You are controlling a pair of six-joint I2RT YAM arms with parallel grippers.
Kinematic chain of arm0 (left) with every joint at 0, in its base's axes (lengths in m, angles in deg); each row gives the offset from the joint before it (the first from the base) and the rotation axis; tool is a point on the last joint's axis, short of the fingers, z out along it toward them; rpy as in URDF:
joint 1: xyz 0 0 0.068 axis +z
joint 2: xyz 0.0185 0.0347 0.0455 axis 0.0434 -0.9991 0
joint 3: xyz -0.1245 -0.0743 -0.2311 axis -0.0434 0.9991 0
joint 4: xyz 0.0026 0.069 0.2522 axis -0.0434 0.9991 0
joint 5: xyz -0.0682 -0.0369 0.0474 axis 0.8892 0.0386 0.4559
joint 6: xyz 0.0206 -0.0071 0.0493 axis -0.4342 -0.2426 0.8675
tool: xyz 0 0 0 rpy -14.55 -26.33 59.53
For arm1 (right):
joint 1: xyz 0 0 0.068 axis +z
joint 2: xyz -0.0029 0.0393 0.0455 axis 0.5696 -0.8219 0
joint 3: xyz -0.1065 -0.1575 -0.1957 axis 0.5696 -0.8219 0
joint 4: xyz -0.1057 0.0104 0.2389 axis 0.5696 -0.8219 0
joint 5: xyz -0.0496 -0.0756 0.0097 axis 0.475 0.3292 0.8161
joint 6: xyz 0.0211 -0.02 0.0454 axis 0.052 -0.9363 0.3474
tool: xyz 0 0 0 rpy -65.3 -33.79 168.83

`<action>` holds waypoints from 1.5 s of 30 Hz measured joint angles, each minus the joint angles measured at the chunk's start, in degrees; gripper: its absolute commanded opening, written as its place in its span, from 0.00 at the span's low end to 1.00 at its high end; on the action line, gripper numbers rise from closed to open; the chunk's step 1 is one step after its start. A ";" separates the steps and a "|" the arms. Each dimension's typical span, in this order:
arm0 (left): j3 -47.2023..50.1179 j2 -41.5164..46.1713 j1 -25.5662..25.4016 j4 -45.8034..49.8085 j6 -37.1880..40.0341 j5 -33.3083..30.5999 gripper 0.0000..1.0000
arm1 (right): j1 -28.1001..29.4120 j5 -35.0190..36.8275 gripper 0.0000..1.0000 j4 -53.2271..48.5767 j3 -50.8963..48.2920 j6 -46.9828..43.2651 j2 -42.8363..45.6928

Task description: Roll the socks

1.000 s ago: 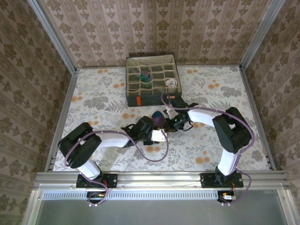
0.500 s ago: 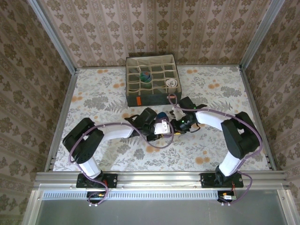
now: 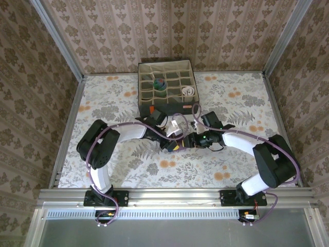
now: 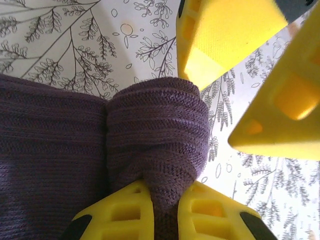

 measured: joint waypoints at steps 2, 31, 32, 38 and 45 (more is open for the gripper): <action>0.68 -0.28 0.76 -0.66 -1.42 2.08 0.00 | 0.72 0.79 0.52 1.44 0.00 0.00 0.00; 21.59 23.61 -2.84 -15.93 10.80 -14.78 0.38 | 6.88 7.23 0.00 -16.48 19.50 -2.91 -16.11; 23.37 25.79 -3.28 -17.59 11.96 -16.11 0.39 | 6.80 7.21 0.00 -17.14 20.00 -2.91 -16.46; 30.25 32.98 -8.66 -23.67 19.47 -25.66 0.42 | 6.60 6.88 0.00 -19.67 22.10 -3.06 -17.92; 31.08 33.11 -15.43 -28.00 27.50 -35.23 0.51 | 5.55 4.07 0.00 -22.03 24.24 -4.02 -20.15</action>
